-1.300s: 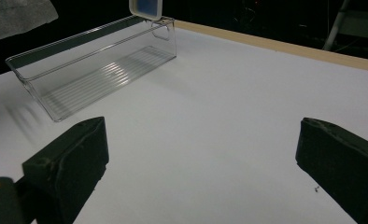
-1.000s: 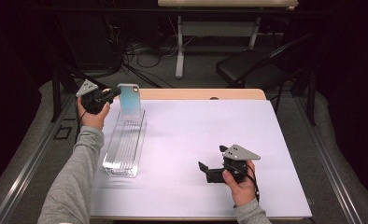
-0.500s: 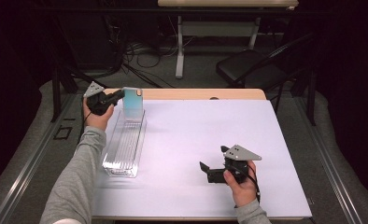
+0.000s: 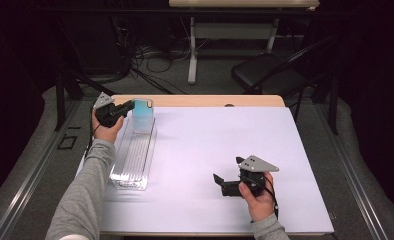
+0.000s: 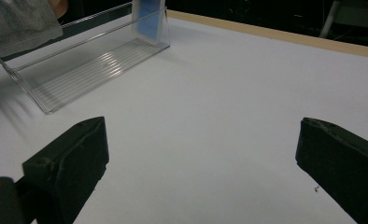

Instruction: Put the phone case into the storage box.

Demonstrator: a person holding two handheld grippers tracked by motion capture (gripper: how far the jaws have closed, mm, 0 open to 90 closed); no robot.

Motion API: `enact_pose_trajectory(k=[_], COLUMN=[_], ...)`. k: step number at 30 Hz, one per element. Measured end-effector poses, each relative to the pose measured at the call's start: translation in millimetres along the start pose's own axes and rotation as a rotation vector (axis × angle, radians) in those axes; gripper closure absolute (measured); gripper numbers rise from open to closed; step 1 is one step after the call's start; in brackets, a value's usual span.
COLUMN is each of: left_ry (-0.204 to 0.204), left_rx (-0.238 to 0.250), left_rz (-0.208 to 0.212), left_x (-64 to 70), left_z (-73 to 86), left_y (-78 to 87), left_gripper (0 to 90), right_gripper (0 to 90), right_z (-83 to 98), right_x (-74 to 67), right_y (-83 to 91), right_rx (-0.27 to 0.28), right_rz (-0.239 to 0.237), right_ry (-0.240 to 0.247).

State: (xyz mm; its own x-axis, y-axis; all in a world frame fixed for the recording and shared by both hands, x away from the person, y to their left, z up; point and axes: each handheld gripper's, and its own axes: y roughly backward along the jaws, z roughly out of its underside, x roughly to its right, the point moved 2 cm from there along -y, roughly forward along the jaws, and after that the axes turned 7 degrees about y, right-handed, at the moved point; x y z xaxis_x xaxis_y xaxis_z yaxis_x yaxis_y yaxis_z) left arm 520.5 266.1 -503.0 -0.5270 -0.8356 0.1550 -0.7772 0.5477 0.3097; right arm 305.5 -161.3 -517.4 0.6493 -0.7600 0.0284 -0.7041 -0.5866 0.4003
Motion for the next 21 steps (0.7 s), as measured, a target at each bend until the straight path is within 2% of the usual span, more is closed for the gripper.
enact_pose_trajectory(k=[14,21], left_ry=[0.01,0.02], left_rx=[0.002,-0.001], left_rz=[0.012,0.0], left_x=[-1.8,-3.7], left_z=[1.7,2.2], left_y=[-2.1,-2.1], left_gripper=[85.1,84.9], right_gripper=[2.5,2.6], right_z=[0.4,0.5], right_x=[-0.5,-0.5], right_y=[-0.9,-1.2], right_rx=[-0.008,-0.006], right_rz=[-0.005,-0.005], right_ry=[0.0,0.003])
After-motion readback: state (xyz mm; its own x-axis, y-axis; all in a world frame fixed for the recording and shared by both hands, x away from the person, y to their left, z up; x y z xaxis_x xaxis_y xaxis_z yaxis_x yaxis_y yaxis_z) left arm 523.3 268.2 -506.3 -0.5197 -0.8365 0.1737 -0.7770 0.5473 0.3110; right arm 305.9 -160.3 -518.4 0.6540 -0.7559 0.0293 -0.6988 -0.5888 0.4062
